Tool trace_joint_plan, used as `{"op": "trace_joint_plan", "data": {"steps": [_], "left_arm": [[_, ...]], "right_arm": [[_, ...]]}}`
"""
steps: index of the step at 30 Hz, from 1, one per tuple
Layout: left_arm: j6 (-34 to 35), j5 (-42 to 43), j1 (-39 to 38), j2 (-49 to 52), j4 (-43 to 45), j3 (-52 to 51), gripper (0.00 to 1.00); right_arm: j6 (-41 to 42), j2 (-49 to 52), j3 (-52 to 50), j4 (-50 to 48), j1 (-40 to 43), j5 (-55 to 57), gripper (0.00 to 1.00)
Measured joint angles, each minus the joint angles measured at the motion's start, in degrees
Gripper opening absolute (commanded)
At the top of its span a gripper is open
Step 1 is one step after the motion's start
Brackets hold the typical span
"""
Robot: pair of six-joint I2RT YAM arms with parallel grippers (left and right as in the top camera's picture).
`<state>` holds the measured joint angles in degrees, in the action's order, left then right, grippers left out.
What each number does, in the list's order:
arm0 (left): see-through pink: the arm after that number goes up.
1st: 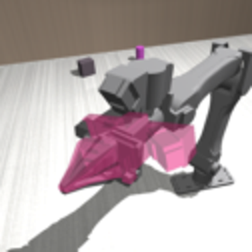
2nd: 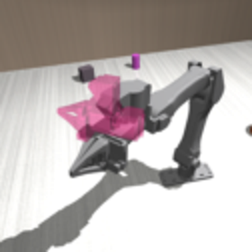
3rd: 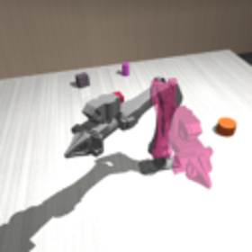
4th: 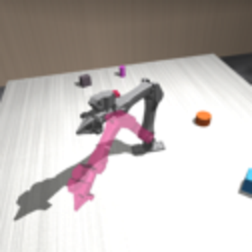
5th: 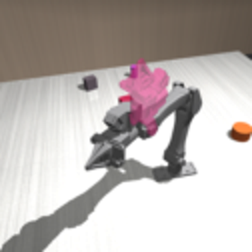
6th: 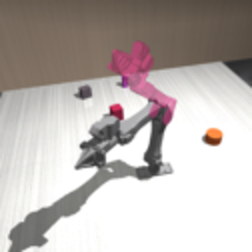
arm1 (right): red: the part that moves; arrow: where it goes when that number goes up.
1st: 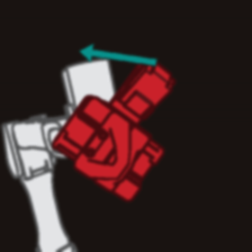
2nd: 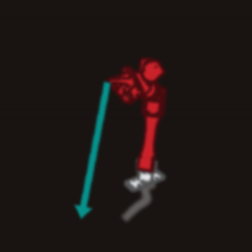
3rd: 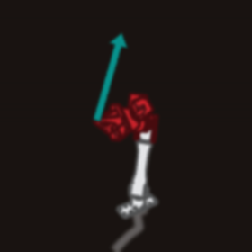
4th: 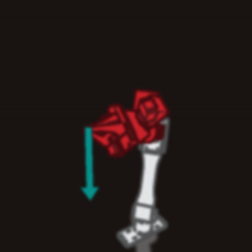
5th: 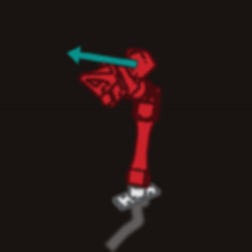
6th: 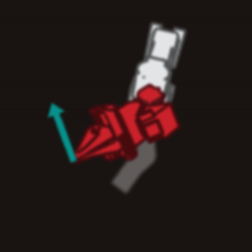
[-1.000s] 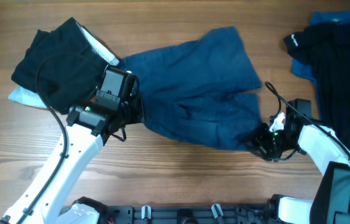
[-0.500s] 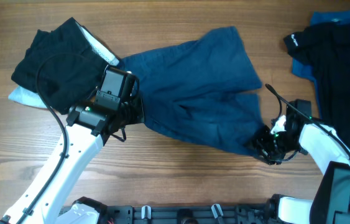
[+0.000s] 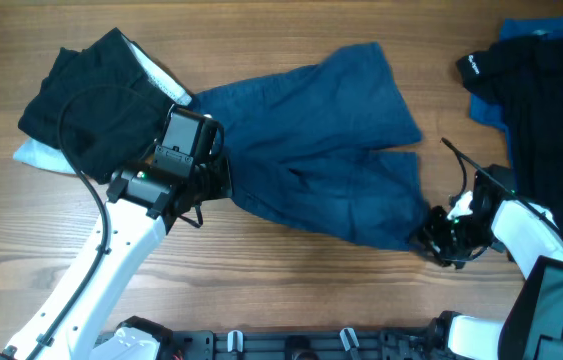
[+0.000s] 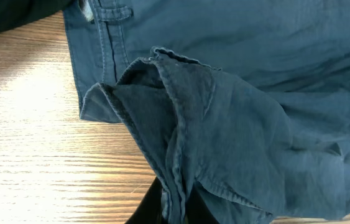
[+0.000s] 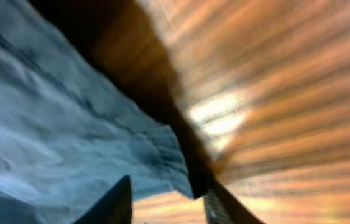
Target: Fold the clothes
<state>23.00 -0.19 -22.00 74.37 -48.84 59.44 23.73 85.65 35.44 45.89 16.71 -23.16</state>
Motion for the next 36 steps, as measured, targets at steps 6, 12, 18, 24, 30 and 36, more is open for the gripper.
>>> {"op": "trace_joint_plan", "data": {"steps": [6,12,18,24,30,36], "left_arm": [[0.0,0.02,0.0,0.0,-0.24,0.0,0.04],[0.0,0.02,0.0,0.0,-0.57,0.0,0.04],[-0.17,3.76,0.0,-0.07,-5.44,0.0,0.04],[-1.92,11.56,-0.48,-4.31,-18.99,0.09,0.04],[-1.97,15.34,-10.6,-9.2,-26.62,0.15,0.04],[-1.18,14.05,-13.68,-9.99,-23.89,0.15,0.04]], "right_arm": [[0.46,0.0,0.07,-1.57,0.0,2.34,0.04],[-2.43,-2.29,4.04,7.96,0.0,3.32,0.04],[-3.28,-13.14,21.7,16.02,0.0,3.3,0.04],[-3.02,-16.39,37.83,19.08,0.0,3.32,0.04],[0.28,-16.39,42.42,12.48,0.0,3.3,0.04],[-0.94,-12.46,42.25,22.08,0.0,2.82,0.13]]}}
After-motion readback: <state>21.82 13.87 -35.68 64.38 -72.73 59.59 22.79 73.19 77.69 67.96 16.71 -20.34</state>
